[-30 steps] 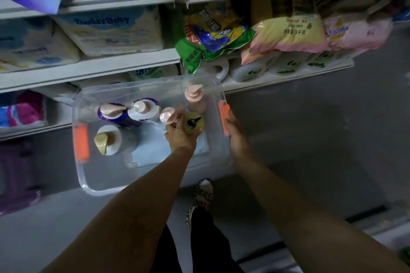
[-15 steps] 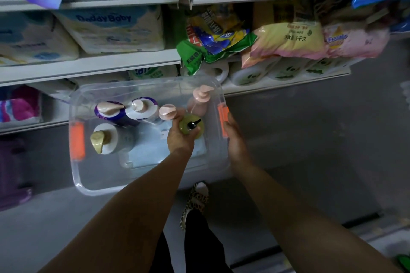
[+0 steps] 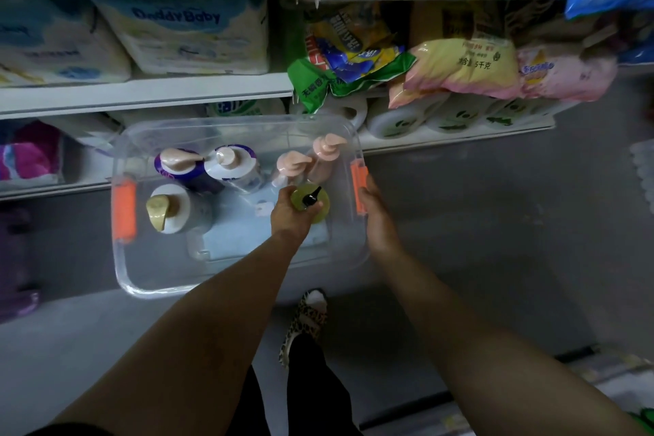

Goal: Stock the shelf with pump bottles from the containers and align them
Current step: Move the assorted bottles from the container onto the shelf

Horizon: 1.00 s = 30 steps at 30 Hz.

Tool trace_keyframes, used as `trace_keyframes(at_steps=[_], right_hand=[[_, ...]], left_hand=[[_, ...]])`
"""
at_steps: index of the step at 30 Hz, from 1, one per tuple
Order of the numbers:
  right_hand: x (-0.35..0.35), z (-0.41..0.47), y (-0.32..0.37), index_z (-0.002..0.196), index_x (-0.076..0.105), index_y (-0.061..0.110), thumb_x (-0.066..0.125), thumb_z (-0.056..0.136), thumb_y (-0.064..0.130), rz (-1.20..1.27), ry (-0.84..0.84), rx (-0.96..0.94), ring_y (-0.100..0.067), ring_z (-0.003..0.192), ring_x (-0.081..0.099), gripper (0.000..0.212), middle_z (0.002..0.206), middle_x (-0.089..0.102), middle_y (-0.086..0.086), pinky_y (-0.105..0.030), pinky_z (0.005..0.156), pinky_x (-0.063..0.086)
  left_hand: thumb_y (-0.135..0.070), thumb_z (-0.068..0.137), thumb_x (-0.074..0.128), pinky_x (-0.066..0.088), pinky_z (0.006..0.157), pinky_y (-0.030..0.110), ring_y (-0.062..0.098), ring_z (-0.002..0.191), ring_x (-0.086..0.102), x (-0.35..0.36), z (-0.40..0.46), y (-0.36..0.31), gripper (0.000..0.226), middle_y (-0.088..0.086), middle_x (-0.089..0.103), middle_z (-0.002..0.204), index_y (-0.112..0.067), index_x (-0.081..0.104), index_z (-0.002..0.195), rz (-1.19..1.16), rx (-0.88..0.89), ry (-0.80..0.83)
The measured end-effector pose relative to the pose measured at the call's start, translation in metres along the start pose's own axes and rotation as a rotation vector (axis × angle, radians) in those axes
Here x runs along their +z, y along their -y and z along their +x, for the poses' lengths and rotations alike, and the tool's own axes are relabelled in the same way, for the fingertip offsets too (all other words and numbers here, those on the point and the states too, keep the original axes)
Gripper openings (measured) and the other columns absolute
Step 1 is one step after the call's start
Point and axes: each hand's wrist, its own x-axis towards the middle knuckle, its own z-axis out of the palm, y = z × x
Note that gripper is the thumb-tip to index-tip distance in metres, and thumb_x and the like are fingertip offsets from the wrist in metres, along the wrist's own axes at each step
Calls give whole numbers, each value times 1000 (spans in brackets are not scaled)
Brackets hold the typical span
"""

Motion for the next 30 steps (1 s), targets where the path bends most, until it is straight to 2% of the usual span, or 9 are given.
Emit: trace_keyframes(at_steps=[3,8,12,14,17,19,21,24,30], right_hand=[[-1,-3,9,150,43,29,49,84,52,-27,18,31,-17,139,44,71,150,49,1,-42,118,32],[5,-17,15,155,33,19,46,103,21,-87,24,-48,-12,144,35,54,158,37,2,-39,123,23],[15,-48,27,154,34,17,47,99,18,-160,72,-98,2,142,32,56,159,30,8,-19,118,23],[21,-61,42,131,55,25,46,102,11,-112,99,-48,15,116,53,33,137,53,9,-9,104,37],[34,-75,77,101,64,25,41,105,12,44,127,-17,8,88,67,26,97,72,17,-11,78,50],[38,-86,106,100,66,24,41,106,25,133,171,24,2,78,71,26,86,76,15,-22,75,53],[41,-96,138,99,68,23,40,106,35,197,216,37,-2,73,72,31,83,77,12,-27,74,54],[49,-107,190,100,66,21,34,106,40,271,279,-12,-3,70,73,37,79,77,11,-23,59,56],[70,-141,291,108,73,17,39,94,69,172,362,-58,-20,80,76,63,94,79,-3,-33,65,59]], left_hand=[[-33,81,80,43,80,29,20,100,58,-8,-3,-4,51,1,62,113,-19,54,122,-22,-45,39],[-39,77,82,49,91,34,19,105,60,-37,-20,-16,50,1,64,114,-15,61,115,-85,-53,168],[-41,78,81,45,76,28,12,97,59,-67,-47,-51,35,-5,65,104,-21,62,100,-154,-18,272],[-45,76,80,48,84,35,14,103,59,-82,-61,-76,39,-3,66,109,-22,61,100,-158,-4,298],[-51,72,82,53,89,42,20,105,62,-106,-86,-122,43,2,68,109,-22,61,96,-150,64,311],[-58,64,83,54,79,38,19,98,65,-124,-109,-155,47,0,70,100,-24,62,88,-179,120,311],[-65,54,85,54,82,39,18,98,66,-143,-132,-187,58,0,71,100,-23,66,90,-204,170,291],[-69,55,81,52,97,47,22,112,63,-170,-165,-233,82,3,70,116,-18,66,117,-216,252,249],[-59,77,74,52,48,22,14,67,74,-206,-221,-323,52,2,77,82,-11,74,97,-363,431,111]])
